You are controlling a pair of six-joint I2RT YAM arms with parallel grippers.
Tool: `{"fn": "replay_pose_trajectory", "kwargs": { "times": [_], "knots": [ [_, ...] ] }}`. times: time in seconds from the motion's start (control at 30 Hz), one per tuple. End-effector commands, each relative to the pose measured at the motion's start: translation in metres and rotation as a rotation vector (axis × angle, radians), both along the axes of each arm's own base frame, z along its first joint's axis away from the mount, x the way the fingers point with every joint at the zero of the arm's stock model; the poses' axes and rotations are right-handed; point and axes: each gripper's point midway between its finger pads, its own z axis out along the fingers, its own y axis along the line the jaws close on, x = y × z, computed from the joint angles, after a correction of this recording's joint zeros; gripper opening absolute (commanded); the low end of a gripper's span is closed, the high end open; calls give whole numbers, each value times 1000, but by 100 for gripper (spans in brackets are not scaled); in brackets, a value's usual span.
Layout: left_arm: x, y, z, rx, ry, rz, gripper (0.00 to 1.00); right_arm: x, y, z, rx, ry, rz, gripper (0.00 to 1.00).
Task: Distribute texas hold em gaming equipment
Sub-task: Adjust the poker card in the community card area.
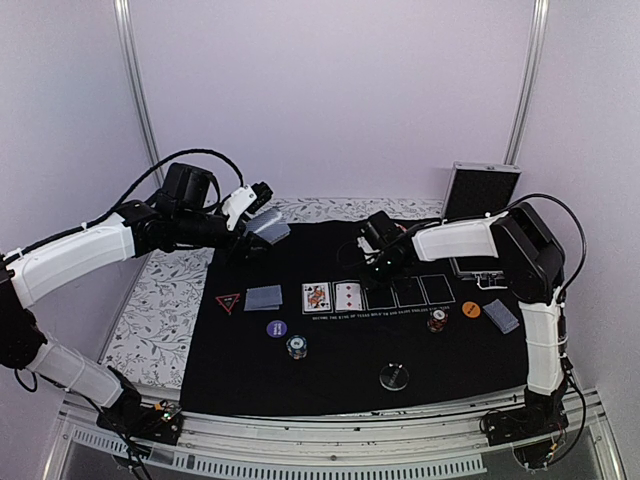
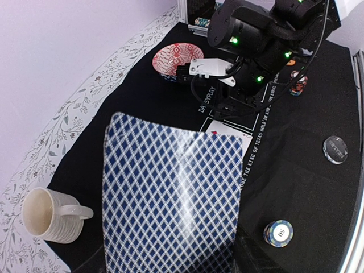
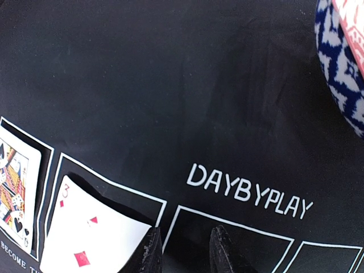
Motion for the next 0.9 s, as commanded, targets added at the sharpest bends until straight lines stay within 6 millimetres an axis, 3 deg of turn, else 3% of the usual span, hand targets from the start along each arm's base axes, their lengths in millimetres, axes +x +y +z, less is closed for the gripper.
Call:
{"fn": "replay_pose_trajectory", "kwargs": {
  "times": [0.0,0.23,0.4,0.5,0.63,0.8,0.87],
  "knots": [
    [5,4,18,-22,-41,16,53,-2,10,-11,11,28,23,31],
    [5,5,19,-23,-45,16,53,2,7,-9,-10,16,9,31],
    [4,4,18,-25,-42,14,53,8,1,20,-17,-49,-11,32],
    [2,2,18,-29,-39,-3,53,12,7,56,22,-104,18,33],
    [-7,-4,12,-13,-43,-52,53,9,12,122,113,-206,77,41],
    [-29,-17,-3,44,-65,-146,52,-31,46,204,404,-255,301,69],
    [-39,-23,-4,53,-81,-185,52,-56,64,228,561,-227,414,91]
  ]
}}
